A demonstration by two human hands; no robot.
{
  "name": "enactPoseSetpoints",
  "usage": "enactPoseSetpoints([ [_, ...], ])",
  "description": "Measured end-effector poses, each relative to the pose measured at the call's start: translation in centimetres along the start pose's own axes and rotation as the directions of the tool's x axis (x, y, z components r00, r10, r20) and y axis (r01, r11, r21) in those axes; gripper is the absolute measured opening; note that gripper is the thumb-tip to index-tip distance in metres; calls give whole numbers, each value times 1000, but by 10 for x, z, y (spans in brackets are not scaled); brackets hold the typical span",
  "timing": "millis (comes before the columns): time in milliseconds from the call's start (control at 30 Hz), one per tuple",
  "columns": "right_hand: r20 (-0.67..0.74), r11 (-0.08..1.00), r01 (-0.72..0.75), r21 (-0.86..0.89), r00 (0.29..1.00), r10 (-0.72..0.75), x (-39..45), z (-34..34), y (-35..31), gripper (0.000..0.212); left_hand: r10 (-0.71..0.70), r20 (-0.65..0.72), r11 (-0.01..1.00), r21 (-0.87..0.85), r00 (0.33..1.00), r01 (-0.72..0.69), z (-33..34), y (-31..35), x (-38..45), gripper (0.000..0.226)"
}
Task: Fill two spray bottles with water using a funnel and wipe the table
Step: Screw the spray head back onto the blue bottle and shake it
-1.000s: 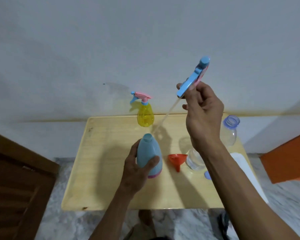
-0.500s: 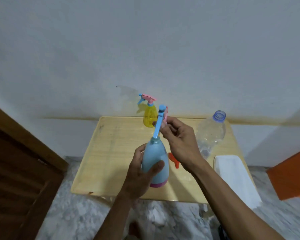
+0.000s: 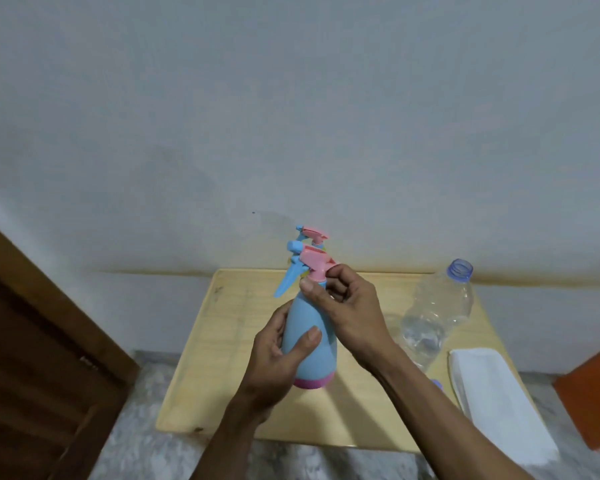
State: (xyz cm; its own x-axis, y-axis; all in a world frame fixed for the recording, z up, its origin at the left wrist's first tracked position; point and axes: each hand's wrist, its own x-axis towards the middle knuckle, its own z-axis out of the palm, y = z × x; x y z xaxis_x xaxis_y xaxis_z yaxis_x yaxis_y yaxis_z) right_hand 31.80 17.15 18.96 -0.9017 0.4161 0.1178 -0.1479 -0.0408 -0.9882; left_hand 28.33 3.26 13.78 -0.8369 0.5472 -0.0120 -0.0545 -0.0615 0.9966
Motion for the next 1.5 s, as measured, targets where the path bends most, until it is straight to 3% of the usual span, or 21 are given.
enactPoseSetpoints([
  [467,-89,999,-19,32,996,22,10,34,-3,23,20,28,999,-43,999,-18,-27,8,22,65],
  [600,-175,1000,-7,20,985,10,13,33,-4,22,28,50,997,-79,998,-24,-22,11,26,53],
  [700,-132,999,-27,24,991,30,11,32,-5,17,36,55,996,-89,998,-31,-21,12,29,53],
  [867,-189,1000,-18,4,982,18,12,30,-4,22,53,65,994,-101,996,-46,-16,15,32,48],
  [1200,-121,986,-97,138,986,114,13,27,-6,24,51,64,992,-121,997,-43,-12,17,37,56],
  [1500,-121,981,-78,175,987,100,17,17,-11,17,46,57,993,-107,997,-40,-11,19,37,59],
])
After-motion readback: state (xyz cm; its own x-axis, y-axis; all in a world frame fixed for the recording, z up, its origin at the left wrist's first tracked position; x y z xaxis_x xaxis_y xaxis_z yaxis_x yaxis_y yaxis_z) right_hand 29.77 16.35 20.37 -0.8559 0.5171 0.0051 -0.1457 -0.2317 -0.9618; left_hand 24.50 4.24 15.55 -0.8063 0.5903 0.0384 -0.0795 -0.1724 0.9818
